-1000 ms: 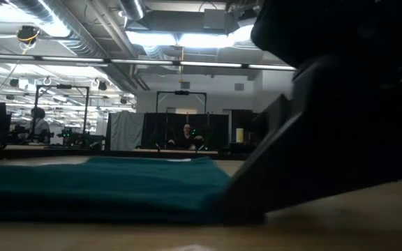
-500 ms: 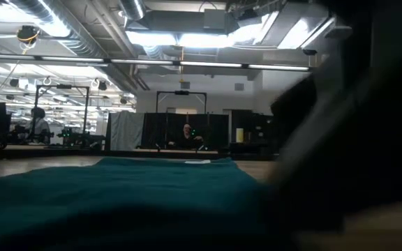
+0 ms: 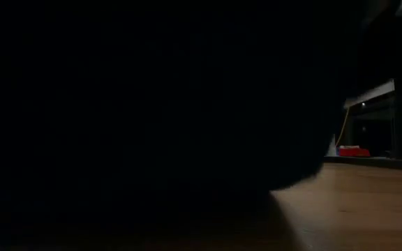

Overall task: Fold microfiber towels
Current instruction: Fold the green towel

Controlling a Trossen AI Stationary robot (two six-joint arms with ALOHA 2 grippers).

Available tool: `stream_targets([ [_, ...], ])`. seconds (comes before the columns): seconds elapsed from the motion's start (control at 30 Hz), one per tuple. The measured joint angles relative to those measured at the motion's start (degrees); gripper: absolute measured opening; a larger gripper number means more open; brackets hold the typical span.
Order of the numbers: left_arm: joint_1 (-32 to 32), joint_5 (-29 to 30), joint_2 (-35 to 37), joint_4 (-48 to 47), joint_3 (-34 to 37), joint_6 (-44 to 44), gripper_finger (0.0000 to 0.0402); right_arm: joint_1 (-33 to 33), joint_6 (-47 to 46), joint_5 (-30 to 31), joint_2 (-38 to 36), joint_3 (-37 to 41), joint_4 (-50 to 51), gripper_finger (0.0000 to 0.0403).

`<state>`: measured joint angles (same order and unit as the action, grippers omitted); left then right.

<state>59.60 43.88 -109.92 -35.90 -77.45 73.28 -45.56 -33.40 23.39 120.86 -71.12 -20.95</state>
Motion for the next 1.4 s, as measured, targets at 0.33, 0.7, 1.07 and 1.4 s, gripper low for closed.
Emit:
stream_targets([
  [0.33, -2.5, 3.2, 0.4, -13.3, -6.4, 2.5, 0.0001, -1.0, -0.7, 4.9, -3.2, -4.8, 13.0, 0.0007],
  [0.7, -8.3, 8.9, 0.6, -26.4, -3.8, 13.8, 0.0001, 2.1, -1.5, 10.8, -11.8, 8.1, 16.2, 0.0007],
  [1.07, -15.1, 13.9, 5.4, -27.6, 3.3, 17.8, 0.0001, 8.3, 7.1, 10.7, -25.9, 17.8, 15.9, 0.0007],
  [1.4, -19.4, 15.3, 8.3, -23.7, 7.3, 14.5, 0.0001, 14.1, 13.2, 5.8, -29.4, 21.7, 16.3, 0.0007],
])
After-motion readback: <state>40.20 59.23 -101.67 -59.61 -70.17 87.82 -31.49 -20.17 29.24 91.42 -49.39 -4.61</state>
